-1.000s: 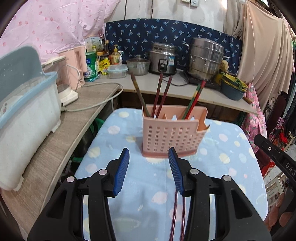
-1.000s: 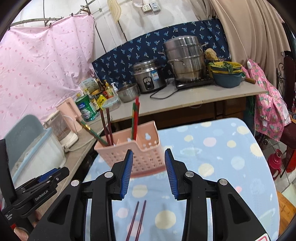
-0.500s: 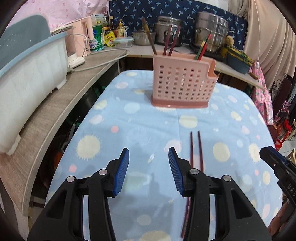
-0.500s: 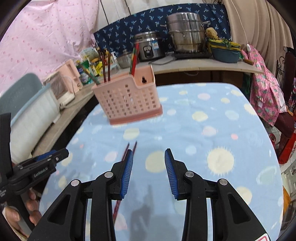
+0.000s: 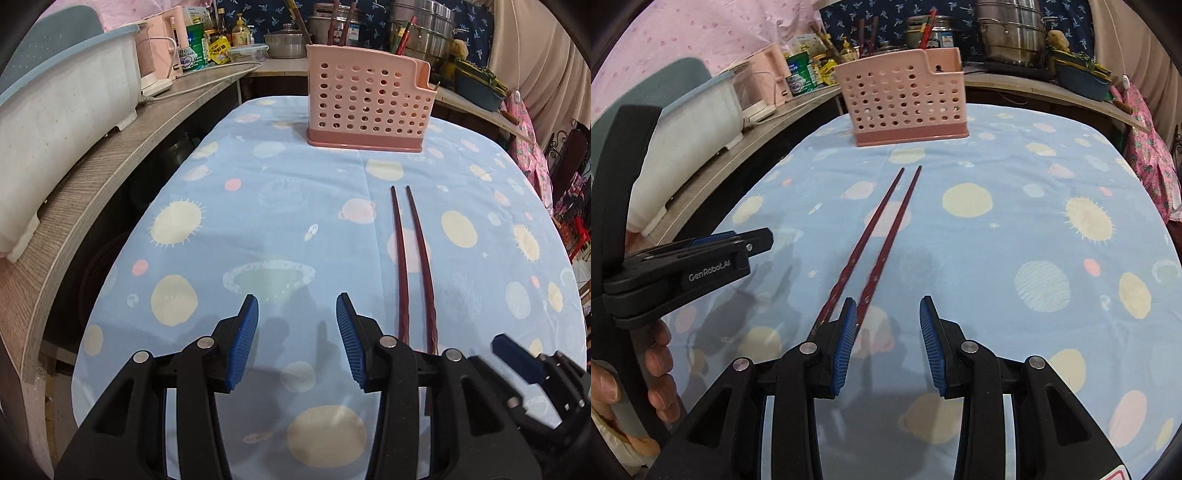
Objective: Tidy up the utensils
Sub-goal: 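Grasp a dark red chopstick with the right tool while the left tool grasps the other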
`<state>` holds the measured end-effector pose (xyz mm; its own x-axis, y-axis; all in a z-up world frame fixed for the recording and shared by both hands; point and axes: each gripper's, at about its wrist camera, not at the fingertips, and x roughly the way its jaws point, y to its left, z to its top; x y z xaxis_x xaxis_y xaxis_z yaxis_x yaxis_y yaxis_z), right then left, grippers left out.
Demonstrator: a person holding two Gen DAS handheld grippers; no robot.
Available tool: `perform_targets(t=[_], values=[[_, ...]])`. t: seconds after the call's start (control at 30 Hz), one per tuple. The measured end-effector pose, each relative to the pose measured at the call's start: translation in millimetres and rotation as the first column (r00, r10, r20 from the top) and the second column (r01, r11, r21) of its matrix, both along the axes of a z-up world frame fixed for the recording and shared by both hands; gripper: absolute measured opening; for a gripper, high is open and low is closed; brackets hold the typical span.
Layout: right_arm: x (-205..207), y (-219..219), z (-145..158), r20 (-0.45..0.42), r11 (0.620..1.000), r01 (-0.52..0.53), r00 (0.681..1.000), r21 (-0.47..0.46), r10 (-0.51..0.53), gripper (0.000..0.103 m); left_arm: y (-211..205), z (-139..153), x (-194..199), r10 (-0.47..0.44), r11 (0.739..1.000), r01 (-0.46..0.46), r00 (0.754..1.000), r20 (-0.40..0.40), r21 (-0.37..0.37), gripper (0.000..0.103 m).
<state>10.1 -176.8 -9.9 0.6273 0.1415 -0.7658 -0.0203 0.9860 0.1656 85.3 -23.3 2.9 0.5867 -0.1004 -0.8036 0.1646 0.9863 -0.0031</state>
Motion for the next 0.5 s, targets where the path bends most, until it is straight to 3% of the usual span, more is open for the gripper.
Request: perform_targets(t=[0.5], values=[[10, 21, -24, -0.038, 0.999, -0.024, 0.999, -0.032, 0.022, 0.031, 3, -6, -6, -0.001, 1.0, 0.002, 1.0, -0.01, 0.01, 0.042]])
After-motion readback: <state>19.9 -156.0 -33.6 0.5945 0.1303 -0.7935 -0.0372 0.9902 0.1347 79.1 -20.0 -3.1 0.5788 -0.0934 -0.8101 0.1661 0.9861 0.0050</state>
